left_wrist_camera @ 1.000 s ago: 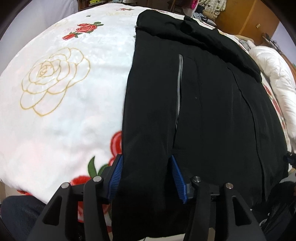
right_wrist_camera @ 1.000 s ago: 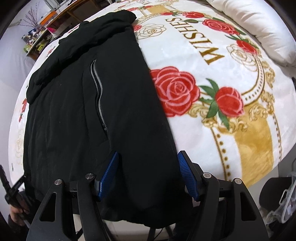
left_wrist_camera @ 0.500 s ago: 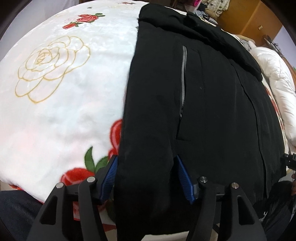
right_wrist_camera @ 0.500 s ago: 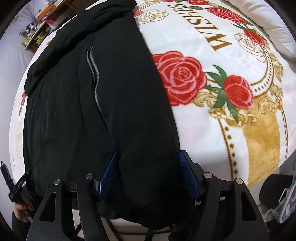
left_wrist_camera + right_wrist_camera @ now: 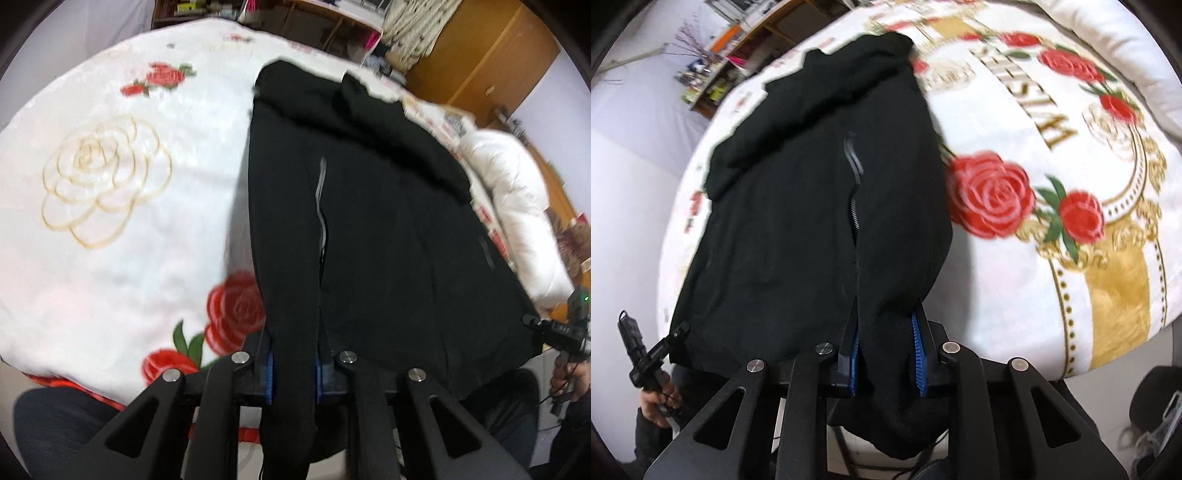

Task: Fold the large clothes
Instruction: 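Lift the held hem and carry it over toward the collar with both tools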

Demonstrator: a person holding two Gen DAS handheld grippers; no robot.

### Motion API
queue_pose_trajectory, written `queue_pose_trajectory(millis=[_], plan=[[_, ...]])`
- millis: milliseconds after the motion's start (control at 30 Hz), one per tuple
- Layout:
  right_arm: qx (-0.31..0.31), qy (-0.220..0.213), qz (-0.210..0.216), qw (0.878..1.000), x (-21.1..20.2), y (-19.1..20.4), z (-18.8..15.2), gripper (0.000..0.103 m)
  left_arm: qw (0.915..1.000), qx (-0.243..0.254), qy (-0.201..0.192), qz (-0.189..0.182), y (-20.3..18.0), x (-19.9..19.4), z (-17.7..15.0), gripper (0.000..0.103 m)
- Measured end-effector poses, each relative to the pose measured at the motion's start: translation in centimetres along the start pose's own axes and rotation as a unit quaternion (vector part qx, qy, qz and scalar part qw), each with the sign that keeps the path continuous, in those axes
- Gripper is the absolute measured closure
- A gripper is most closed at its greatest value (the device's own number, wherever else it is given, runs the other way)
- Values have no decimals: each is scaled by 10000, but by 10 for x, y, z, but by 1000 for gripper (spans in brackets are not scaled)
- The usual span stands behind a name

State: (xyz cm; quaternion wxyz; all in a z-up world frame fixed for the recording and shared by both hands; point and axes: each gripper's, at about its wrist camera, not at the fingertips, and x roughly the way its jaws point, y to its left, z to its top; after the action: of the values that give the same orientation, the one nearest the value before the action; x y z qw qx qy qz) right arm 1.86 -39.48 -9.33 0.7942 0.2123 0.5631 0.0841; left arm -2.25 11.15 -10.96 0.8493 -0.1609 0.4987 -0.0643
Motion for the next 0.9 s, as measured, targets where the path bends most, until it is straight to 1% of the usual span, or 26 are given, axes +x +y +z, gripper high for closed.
queue_pose_trajectory(millis=[100,133,200,333,400,500,600,633,700,733,900], plan=[[5,-198,219,9996,-16,2,7,83,9995,-44,-258,-172,-3,-17,15,88],[24,-263,298,9992,-19,-3,12,83,9992,-65,-329,-222,-5,-20,23,88],[96,-444,542,9975,-29,-5,19,84,9981,-112,-507,-345,-7,-30,38,88],[148,-772,913,9927,-46,7,45,84,9951,-204,-787,-564,-8,-41,72,88],[95,-932,1027,9903,-56,13,61,85,9932,-239,-927,-659,-9,-45,92,88],[-12,-1138,1132,9870,-67,27,85,85,9906,-273,-1113,-749,-16,-48,122,88],[-91,-1302,1177,9844,-71,39,114,85,9880,-297,-1282,-813,-22,-48,155,88],[-105,-1337,1191,9838,-71,41,120,85,9871,-311,-1329,-834,-25,-47,165,88],[-97,-1425,1242,9819,-72,46,142,85,9855,-327,-1413,-876,-28,-44,186,88],[-97,-1460,1254,9813,-72,47,148,85,9850,-330,-1448,-881,-27,-45,191,88],[-28,-1575,1281,9792,-58,51,200,85,9832,-365,-1543,-900,-37,-25,244,88]])
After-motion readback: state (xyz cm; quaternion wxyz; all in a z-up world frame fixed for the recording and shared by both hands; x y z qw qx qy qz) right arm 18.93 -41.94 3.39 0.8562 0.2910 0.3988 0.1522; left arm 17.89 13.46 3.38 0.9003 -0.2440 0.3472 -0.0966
